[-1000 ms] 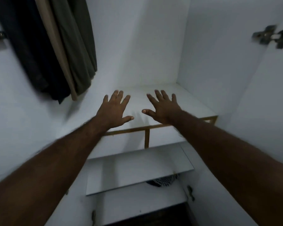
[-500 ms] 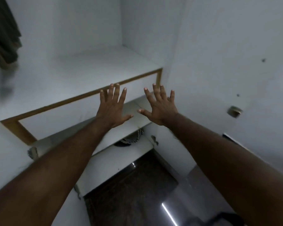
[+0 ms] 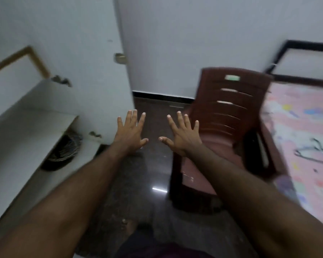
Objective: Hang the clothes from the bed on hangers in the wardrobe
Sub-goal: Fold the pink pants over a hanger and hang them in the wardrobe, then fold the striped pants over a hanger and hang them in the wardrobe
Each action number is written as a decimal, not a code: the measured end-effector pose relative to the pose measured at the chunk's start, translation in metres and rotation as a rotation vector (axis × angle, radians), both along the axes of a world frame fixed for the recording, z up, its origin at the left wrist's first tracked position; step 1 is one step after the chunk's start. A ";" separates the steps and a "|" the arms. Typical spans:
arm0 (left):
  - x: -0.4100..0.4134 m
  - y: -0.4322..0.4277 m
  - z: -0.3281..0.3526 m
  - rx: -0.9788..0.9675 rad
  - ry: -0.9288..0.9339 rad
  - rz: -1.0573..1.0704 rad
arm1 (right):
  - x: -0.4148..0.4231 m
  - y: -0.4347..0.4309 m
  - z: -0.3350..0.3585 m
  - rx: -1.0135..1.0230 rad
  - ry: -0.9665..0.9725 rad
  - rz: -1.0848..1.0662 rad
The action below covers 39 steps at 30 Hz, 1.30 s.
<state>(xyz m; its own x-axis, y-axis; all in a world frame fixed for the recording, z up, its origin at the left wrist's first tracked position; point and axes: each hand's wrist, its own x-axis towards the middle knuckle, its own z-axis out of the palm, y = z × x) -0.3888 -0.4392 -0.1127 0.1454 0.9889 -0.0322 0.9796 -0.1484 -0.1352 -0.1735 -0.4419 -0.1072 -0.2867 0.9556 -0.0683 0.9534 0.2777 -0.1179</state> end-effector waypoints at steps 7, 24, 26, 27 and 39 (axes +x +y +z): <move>0.236 -0.056 -0.019 -0.077 -0.061 -0.403 | 0.207 -0.133 -0.020 -0.074 0.064 -0.506; 0.589 -0.104 -0.078 -0.320 -0.127 -1.010 | 0.484 -0.301 -0.079 -0.188 0.281 -1.389; 0.624 -0.108 -0.085 -0.370 -0.130 -1.075 | 0.508 -0.312 -0.081 -0.189 0.326 -1.504; 0.645 -0.109 -0.088 -0.399 -0.093 -1.121 | 0.522 -0.316 -0.082 -0.177 0.347 -1.566; 0.822 -0.189 -0.117 -0.571 0.128 -1.432 | 0.598 -0.417 -0.102 -0.135 0.433 -1.925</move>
<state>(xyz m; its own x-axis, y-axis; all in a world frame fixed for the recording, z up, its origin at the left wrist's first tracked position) 0.4328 -0.6285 -0.2298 0.8950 -0.1184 -0.4301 -0.0360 -0.9802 0.1949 0.4242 -0.8593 -0.2095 0.9258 -0.0362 -0.3763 -0.1637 -0.9357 -0.3125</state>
